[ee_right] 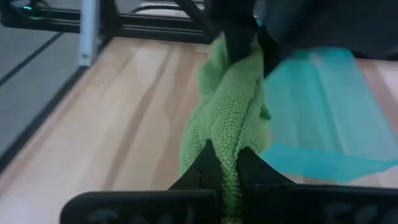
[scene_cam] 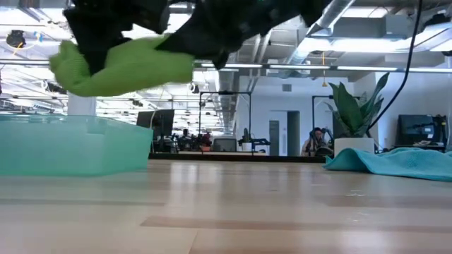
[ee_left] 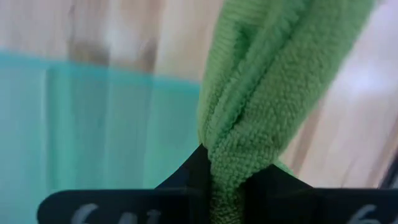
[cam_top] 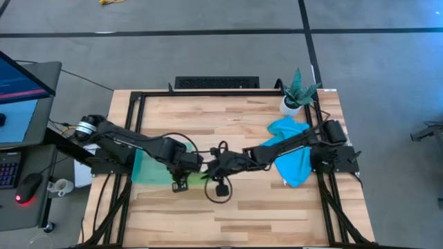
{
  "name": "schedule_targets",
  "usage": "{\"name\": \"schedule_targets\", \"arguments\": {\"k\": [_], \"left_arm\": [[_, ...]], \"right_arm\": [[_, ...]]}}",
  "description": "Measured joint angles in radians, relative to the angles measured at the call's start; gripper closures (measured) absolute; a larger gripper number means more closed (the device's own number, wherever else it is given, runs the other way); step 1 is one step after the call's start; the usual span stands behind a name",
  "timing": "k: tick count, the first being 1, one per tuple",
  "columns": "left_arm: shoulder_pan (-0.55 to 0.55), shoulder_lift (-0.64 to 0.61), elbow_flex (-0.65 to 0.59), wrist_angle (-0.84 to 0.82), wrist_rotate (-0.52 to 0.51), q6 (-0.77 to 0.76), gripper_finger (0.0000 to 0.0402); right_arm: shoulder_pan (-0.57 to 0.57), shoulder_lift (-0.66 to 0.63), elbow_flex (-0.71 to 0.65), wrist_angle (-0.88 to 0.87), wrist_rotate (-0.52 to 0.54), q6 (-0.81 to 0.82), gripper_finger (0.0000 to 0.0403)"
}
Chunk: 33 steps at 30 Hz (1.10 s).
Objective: Roll microfiber towels into tight, uniform cylinder then place into a basket
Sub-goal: Put the green towel into the green bin
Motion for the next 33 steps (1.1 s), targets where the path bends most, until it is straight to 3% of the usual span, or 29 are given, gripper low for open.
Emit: {"name": "schedule_targets", "arguments": {"k": [17, 23, 33], "left_arm": [[-0.015, -0.036, -0.011, -0.394, -0.125, -0.144, 0.0370], [-0.020, -0.046, -0.109, -0.375, -0.130, -0.145, 0.0370], [0.056, -0.076, -0.212, -0.294, -0.243, -0.023, 0.0370]], "right_arm": [[-0.059, 0.314, 0.342, 0.083, -0.016, -0.138, 0.0380], [-0.081, 0.376, 0.392, 0.070, -0.007, -0.139, 0.0380], [-0.138, 0.376, 0.392, 0.043, -0.018, -0.127, 0.0380]]}}
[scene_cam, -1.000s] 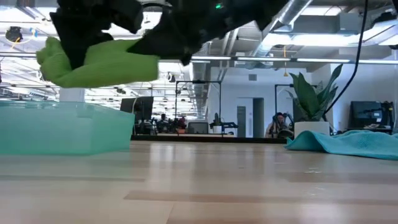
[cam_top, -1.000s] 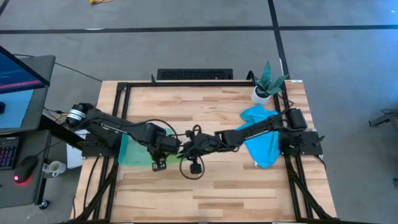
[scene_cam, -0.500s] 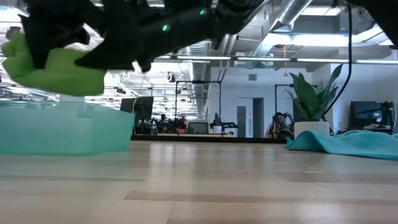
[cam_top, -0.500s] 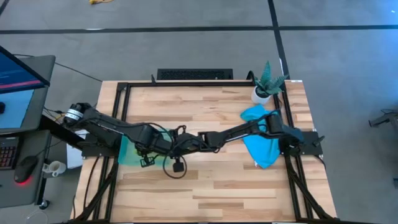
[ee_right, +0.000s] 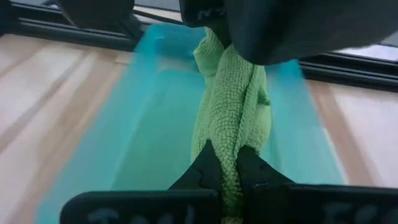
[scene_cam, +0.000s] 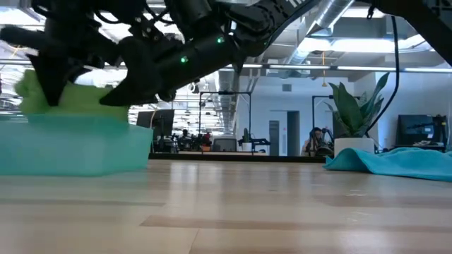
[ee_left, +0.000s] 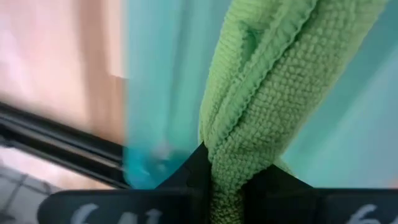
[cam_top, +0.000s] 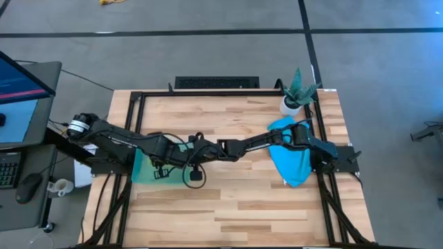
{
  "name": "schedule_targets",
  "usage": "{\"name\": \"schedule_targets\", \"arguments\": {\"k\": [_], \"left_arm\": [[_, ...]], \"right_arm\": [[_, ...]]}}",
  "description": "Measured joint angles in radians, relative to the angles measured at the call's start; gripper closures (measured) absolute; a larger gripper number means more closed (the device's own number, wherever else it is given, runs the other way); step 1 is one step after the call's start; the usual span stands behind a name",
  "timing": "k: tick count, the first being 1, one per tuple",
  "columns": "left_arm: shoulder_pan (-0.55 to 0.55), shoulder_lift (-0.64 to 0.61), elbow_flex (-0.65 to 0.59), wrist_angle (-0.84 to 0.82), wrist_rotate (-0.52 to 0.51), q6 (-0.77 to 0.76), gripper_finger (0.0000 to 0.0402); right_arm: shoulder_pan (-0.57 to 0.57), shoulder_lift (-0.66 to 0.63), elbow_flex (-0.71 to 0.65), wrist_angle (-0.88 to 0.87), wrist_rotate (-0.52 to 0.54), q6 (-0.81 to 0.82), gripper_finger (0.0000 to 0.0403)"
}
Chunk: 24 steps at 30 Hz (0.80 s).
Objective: Roll microfiber towels into tight, uniform cylinder then place into a basket
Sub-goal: Put the green towel into the green bin
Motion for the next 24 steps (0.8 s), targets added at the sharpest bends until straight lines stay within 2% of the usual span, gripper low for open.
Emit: {"name": "schedule_targets", "arguments": {"k": [3, 8, 14, 24], "left_arm": [[0.035, -0.009, -0.002, 0.006, -0.058, 0.032, 0.0370], [0.108, -0.011, -0.012, 0.032, -0.078, 0.120, 0.0370], [0.188, -0.010, -0.102, 0.177, -0.038, 0.227, 0.0370], [0.268, -0.014, -0.165, 0.279, -0.023, 0.300, 0.0370]], "right_arm": [[-0.017, 0.000, 0.000, -0.002, 0.000, 0.000, 0.0379], [-0.053, -0.002, 0.000, -0.036, -0.008, 0.008, 0.0380], [-0.072, 0.024, -0.002, -0.070, -0.012, 0.044, 0.0378], [-0.074, 0.043, 0.001, -0.082, 0.001, 0.056, 0.0378]]}}
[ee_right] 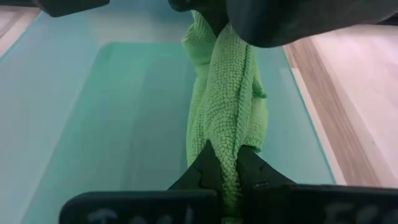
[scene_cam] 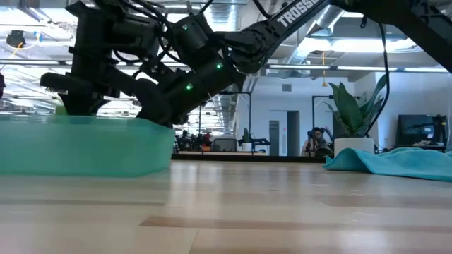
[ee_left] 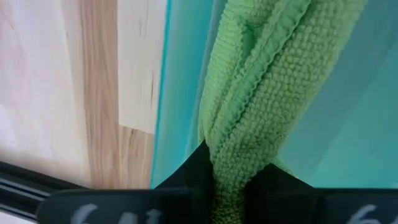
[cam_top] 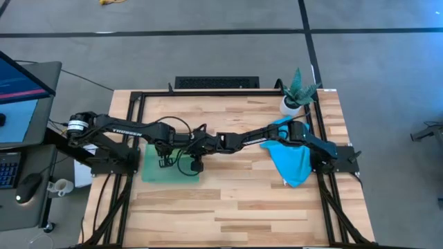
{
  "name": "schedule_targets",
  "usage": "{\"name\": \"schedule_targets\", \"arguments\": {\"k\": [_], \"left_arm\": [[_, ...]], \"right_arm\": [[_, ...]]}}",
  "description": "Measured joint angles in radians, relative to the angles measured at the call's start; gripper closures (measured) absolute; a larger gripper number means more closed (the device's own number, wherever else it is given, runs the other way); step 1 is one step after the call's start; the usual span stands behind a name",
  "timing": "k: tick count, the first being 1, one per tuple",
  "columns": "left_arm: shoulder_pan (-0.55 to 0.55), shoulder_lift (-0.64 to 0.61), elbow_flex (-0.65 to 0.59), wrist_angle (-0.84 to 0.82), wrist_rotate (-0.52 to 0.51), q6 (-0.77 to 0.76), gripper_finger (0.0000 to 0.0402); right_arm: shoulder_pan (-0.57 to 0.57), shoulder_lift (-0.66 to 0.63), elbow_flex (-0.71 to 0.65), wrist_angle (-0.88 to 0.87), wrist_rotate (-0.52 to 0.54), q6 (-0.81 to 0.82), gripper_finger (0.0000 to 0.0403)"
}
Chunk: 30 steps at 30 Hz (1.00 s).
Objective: Roll microfiber towels into tight, uniform cylinder then place into a basket
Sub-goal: Put the green towel into the green bin
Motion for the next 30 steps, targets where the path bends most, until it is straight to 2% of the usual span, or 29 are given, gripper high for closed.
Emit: {"name": "schedule_targets", "arguments": {"k": [9, 18, 23, 30], "left_arm": [[0.002, 0.001, 0.000, 0.012, -0.014, -0.013, 0.0356], [0.002, 0.004, -0.002, 0.007, -0.044, -0.023, 0.0294], [0.002, -0.002, -0.003, -0.029, -0.019, -0.049, 0.0254], [0.002, -0.071, -0.003, -0.076, 0.007, -0.070, 0.0237]], "right_arm": [[-0.004, 0.000, 0.000, -0.017, 0.000, -0.003, 0.0380], [-0.011, 0.000, 0.000, -0.039, 0.000, 0.031, 0.0381], [-0.010, -0.001, 0.001, -0.048, 0.018, 0.061, 0.0375], [-0.011, -0.007, 0.008, -0.049, 0.025, 0.087, 0.0379]]}}
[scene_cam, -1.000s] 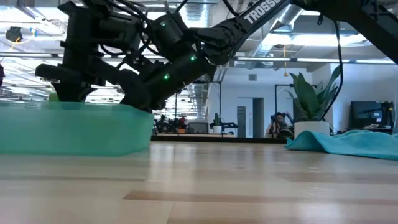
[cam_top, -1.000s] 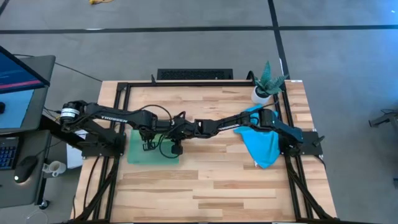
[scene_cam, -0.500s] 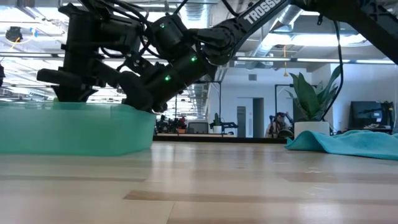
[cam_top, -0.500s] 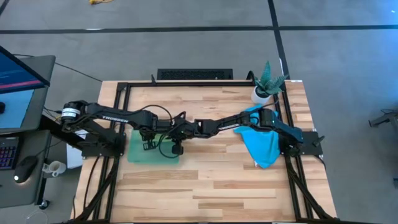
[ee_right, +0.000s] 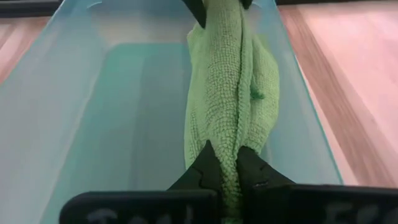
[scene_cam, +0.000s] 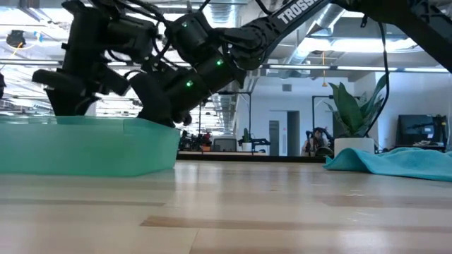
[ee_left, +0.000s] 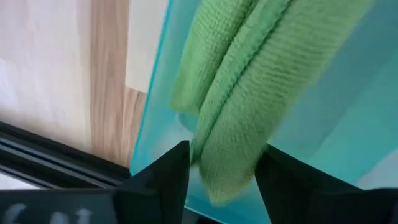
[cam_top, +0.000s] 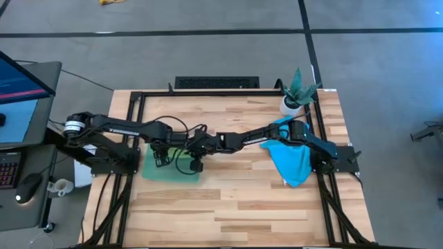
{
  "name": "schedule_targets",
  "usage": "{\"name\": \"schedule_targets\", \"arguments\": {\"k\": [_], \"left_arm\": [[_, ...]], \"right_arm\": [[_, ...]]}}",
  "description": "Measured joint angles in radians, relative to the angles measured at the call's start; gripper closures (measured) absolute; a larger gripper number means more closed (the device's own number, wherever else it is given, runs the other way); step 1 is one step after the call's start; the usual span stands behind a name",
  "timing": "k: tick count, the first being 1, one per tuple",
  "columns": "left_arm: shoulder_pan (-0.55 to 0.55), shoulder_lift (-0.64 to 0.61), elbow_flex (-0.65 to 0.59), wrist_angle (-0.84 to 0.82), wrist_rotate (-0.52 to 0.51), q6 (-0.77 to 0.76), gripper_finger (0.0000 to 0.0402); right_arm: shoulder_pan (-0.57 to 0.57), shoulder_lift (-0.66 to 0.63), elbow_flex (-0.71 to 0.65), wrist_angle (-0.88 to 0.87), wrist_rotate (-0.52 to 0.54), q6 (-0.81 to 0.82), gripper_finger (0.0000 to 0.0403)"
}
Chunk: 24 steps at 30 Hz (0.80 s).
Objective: Roll microfiber towels into tight, uniform cylinder then place into a basket
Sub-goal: Put the green towel into the green bin
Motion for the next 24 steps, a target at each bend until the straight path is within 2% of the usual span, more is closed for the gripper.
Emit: {"name": "schedule_targets", "arguments": {"k": [4, 9, 17, 21, 24], "left_arm": [[0.000, -0.070, 0.001, 0.003, 0.000, -0.015, 0.0237], [-0.001, -0.174, 0.002, 0.005, 0.001, -0.060, 0.0237], [-0.034, -0.338, 0.003, 0.038, -0.005, -0.141, 0.0236], [-0.067, -0.393, 0.003, 0.060, -0.038, -0.170, 0.0236], [-0.084, -0.415, 0.003, 0.064, -0.042, -0.190, 0.0236]], "right_arm": [[-0.005, 0.001, 0.042, -0.061, 0.001, 0.017, 0.0371], [-0.006, 0.001, 0.080, -0.123, 0.002, 0.023, 0.0381], [-0.026, 0.003, 0.081, -0.181, 0.020, 0.100, 0.0373], [-0.028, 0.003, 0.081, -0.190, 0.049, 0.122, 0.0381], [-0.028, 0.003, 0.081, -0.196, 0.048, 0.130, 0.0372]]}}
